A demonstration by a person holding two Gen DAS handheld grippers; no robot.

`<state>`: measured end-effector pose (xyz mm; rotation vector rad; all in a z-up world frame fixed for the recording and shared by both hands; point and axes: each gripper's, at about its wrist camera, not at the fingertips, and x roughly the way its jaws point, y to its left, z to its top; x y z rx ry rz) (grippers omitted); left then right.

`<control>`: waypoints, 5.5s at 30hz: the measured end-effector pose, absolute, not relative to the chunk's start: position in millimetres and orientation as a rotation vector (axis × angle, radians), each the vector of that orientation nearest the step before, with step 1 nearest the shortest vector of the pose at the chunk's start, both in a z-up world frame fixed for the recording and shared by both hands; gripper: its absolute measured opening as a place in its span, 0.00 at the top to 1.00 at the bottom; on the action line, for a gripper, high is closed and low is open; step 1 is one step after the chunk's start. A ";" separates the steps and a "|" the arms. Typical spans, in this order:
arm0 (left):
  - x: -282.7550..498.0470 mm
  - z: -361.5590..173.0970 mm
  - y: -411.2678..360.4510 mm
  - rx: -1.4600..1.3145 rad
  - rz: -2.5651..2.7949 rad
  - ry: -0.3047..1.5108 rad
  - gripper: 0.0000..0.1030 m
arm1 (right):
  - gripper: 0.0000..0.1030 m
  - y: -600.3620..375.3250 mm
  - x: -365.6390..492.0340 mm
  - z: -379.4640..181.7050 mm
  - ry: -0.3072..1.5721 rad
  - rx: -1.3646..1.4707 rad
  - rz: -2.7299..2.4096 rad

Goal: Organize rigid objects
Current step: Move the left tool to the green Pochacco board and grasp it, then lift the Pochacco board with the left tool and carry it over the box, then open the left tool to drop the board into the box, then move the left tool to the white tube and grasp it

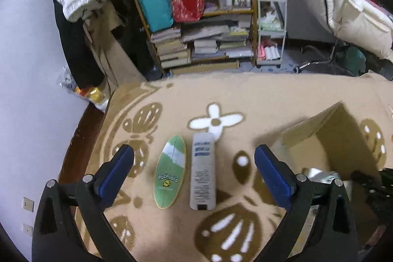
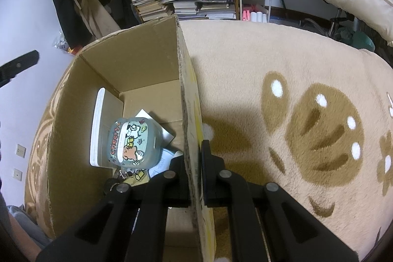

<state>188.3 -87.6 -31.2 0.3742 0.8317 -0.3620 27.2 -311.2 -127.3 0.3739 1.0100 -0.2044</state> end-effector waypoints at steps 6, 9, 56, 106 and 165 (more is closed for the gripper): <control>213.4 -73.2 -73.4 0.362 -0.323 0.887 0.05 | 0.93 -311.3 27.7 -127.2 1.009 0.377 -0.202; 227.3 -95.8 -65.2 0.347 -0.294 0.932 0.05 | 0.93 -311.6 27.8 -126.4 1.009 0.378 -0.201; 251.6 -163.5 -27.0 0.233 -0.283 1.041 0.47 | 0.93 -311.3 28.6 -125.7 1.007 0.374 -0.201; 41.4 -34.9 -184.4 0.540 -0.572 0.720 0.46 | 0.93 -313.3 29.0 -123.5 1.003 0.375 -0.202; 221.4 -158.2 -81.0 0.223 -0.325 1.092 0.19 | 0.93 -311.4 27.8 -124.8 1.002 0.373 -0.203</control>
